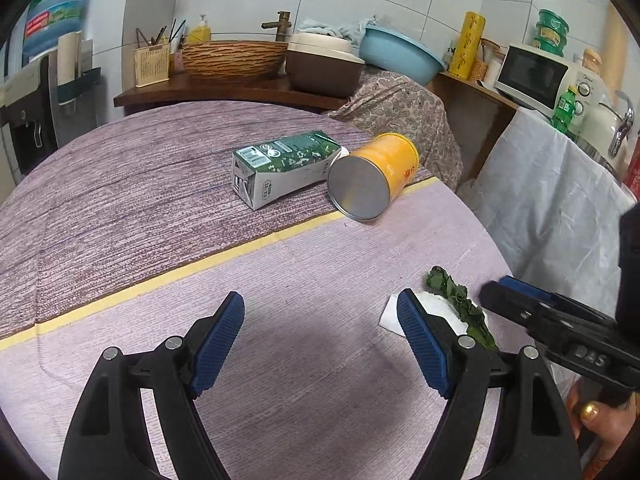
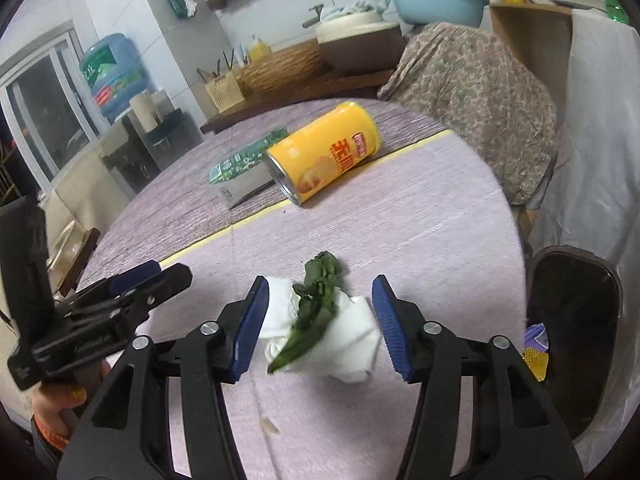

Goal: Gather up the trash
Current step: 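Grasp the green leafy vegetable with the right tool while the left tool approaches the white tissue, then grasp the white tissue with the left tool and lift it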

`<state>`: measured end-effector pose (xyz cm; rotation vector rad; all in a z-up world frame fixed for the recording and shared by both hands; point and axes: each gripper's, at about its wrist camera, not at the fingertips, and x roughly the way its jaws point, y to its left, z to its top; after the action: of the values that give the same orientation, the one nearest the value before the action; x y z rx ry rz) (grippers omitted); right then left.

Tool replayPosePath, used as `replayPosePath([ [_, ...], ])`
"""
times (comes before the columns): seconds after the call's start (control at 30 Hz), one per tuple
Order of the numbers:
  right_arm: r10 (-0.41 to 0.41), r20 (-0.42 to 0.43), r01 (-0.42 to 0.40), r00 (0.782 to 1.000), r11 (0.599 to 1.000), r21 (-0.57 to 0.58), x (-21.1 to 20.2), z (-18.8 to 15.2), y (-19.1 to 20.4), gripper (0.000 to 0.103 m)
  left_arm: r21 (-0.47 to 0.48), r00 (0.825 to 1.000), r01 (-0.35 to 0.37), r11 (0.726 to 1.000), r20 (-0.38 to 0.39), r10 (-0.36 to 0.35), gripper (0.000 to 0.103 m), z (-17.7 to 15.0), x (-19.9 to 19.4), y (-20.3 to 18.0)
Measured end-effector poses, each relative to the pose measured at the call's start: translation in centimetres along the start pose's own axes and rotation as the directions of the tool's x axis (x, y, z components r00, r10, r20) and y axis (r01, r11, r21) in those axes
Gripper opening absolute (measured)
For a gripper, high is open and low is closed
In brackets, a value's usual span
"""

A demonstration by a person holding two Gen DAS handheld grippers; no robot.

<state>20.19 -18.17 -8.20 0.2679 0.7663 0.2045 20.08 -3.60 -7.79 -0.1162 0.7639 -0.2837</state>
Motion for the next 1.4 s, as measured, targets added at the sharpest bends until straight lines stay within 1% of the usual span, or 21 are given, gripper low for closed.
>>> replayPosePath([
  [0.23, -0.060, -0.074, 0.059, 0.995, 0.998, -0.009, 3.6, 0.7, 0.7, 0.046, 0.004, 0.999, 0.038, 0.999, -0.021, -0.038, 0.078, -0.4, 0.7, 0.1],
  [0.3, -0.063, -0.093, 0.063, 0.994, 0.998, -0.009, 4.4, 0.8, 0.6, 0.042, 0.009, 0.998, 0.048, 0.999, -0.028, -0.048, 0.078, -0.5, 0.8, 0.0],
  [0.33, -0.062, -0.102, 0.061, 0.993, 0.998, -0.011, 4.8, 0.9, 0.4, 0.036, 0.014, 0.998, 0.056, 0.998, -0.034, -0.055, 0.078, -0.6, 0.9, 0.0],
  [0.37, -0.061, -0.110, 0.060, 0.992, 0.998, -0.014, 5.0, 0.9, 0.4, 0.027, 0.019, 0.998, 0.059, 0.998, -0.038, -0.059, 0.078, -0.6, 0.9, -0.1],
  [0.4, -0.056, -0.110, 0.055, 0.992, 0.998, -0.009, 5.2, 0.9, 0.3, 0.022, 0.026, 0.997, 0.063, 0.998, -0.042, -0.062, 0.078, -0.7, 1.0, -0.3],
  [0.47, -0.040, -0.111, 0.040, 0.993, 0.999, 0.003, 5.3, 1.1, 0.1, 0.016, 0.038, 0.996, 0.075, 0.996, -0.048, -0.073, 0.078, -0.8, 1.0, -0.5],
  [0.53, -0.018, -0.102, 0.019, 0.995, 1.000, 0.006, 5.1, 1.2, 0.1, 0.013, 0.054, 0.994, 0.096, 0.994, -0.061, -0.093, 0.078, -0.9, 1.2, -0.9],
  [0.67, 0.017, -0.044, -0.016, 0.999, 0.999, 0.031, 3.4, 1.4, -0.2, 0.012, 0.100, 0.990, 0.122, 0.988, -0.082, -0.114, 0.078, -1.3, 1.3, -2.0],
  [0.83, 0.037, 0.031, -0.039, 0.999, 0.998, 0.054, 0.5, 1.4, -0.6, 0.012, 0.124, 0.983, 0.159, 0.979, -0.111, -0.145, 0.078, -1.6, 1.6, -3.0],
  [0.93, 0.034, 0.072, -0.038, 0.997, 0.998, 0.054, -1.4, 1.2, -1.0, 0.011, 0.124, 0.979, 0.170, 0.978, -0.132, -0.154, 0.078, -1.4, 2.0, -3.6],
  [0.97, 0.034, 0.083, -0.038, 0.996, 0.998, 0.055, -1.9, 1.1, -1.1, 0.011, 0.111, 0.976, 0.185, 0.976, -0.140, -0.169, 0.078, -1.3, 2.1, -3.7],
  [1.03, 0.023, 0.115, -0.030, 0.993, 0.998, 0.056, -3.3, 0.8, -1.4, 0.011, 0.080, 0.963, 0.232, 0.970, -0.161, -0.217, 0.077, -1.1, 2.4, -4.0],
  [1.07, 0.014, 0.127, -0.021, 0.992, 0.998, 0.054, -3.9, 0.7, -1.5, 0.011, 0.076, 0.959, 0.243, 0.967, -0.172, -0.227, 0.077, -1.0, 2.6, -4.3],
  [1.17, -0.032, 0.164, 0.025, 0.986, 0.999, 0.047, -5.5, 0.3, -2.0, 0.011, 0.096, 0.956, 0.244, 0.965, -0.190, -0.223, 0.076, -0.9, 3.3, -5.6],
  [1.27, -0.049, 0.181, 0.039, 0.982, 0.998, 0.055, -6.6, -0.2, -2.7, 0.011, 0.104, 0.953, 0.241, 0.965, -0.213, -0.215, 0.070, -0.8, 4.3, -6.5],
  [1.33, -0.067, 0.196, 0.056, 0.978, 0.997, 0.058, -7.2, -0.4, -3.0, 0.011, 0.106, 0.951, 0.237, 0.966, -0.229, -0.208, 0.059, -0.9, 4.8, -7.0],
  [1.4, -0.093, 0.214, 0.082, 0.972, 0.995, 0.058, -7.8, -0.7, -3.4, 0.011, 0.093, 0.948, 0.241, 0.966, -0.236, -0.213, 0.057, -1.0, 5.1, -7.1],
])
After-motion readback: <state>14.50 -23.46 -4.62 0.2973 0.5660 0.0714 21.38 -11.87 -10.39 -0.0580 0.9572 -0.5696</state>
